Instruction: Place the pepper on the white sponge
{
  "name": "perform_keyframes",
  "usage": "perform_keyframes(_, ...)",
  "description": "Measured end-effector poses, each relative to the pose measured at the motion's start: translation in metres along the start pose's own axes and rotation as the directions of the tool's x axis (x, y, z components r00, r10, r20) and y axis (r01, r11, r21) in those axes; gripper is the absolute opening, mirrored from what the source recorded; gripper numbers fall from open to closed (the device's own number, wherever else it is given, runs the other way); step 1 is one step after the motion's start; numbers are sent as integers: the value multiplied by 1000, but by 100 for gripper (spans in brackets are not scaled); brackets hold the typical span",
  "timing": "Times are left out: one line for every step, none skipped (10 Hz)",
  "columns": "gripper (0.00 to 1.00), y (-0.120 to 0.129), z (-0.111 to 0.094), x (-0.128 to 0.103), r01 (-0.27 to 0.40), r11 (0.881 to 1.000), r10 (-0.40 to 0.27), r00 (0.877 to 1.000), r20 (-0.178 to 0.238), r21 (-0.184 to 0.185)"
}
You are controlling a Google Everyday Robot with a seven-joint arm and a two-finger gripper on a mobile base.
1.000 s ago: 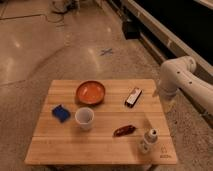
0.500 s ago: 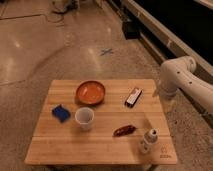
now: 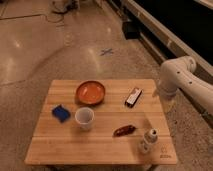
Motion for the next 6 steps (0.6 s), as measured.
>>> perform_keyframes(66, 0, 0, 0, 0, 1000, 0, 1000, 0, 0)
perform_keyframes(66, 0, 0, 0, 0, 1000, 0, 1000, 0, 0)
perform_keyframes(66, 0, 0, 0, 0, 1000, 0, 1000, 0, 0)
perform_keyframes(66, 0, 0, 0, 0, 1000, 0, 1000, 0, 0)
perform_keyframes(66, 0, 0, 0, 0, 1000, 0, 1000, 2, 1)
perform_keyframes(66, -1, 1, -9, 16, 1000, -16, 1000, 10, -2)
